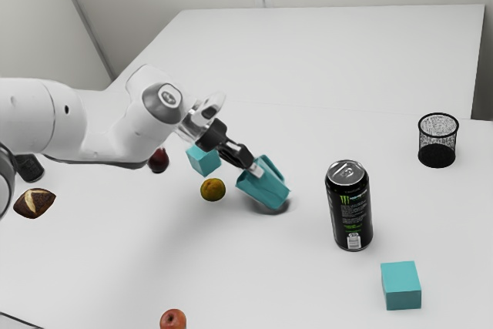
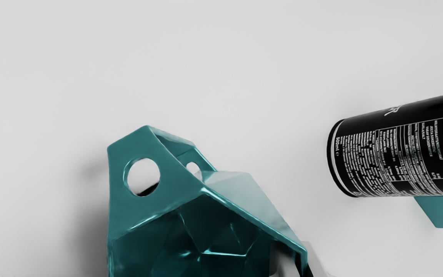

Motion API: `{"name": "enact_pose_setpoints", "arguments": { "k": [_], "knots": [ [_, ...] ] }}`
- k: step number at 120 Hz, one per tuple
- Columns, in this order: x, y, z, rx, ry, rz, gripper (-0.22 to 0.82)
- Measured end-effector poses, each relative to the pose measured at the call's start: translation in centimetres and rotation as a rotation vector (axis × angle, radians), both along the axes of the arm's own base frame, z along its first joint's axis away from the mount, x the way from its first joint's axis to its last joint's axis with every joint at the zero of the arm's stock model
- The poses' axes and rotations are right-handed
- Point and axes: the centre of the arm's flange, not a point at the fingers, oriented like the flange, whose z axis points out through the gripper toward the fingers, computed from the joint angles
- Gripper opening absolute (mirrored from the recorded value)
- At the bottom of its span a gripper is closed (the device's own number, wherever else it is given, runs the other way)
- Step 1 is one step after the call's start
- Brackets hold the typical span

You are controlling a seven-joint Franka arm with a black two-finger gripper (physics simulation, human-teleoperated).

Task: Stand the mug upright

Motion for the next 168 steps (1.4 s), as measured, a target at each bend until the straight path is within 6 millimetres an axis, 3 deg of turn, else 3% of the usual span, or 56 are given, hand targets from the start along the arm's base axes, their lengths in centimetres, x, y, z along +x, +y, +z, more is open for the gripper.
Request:
{"name": "enact_pose_setpoints", "arguments": {
  "k": [21, 54, 96, 106, 128, 168],
  "knots": [
    [0.0, -0.5, 1.7, 0.241, -0.034, -0.127, -0.17],
    [-0.9, -1.0, 4.5, 0.494, -0.059, -0.154, -0.18],
    [-5.4, -1.2, 6.0, 0.615, -0.003, -0.056, -0.18],
    [-6.3, 0.0, 6.4, 0.632, 0.014, -0.008, -0.18],
    [-6.4, 5.4, 5.9, 0.645, 0.088, 0.155, -0.18],
    [-7.1, 6.3, 3.4, 0.687, 0.155, 0.244, -0.18]
  ]
}}
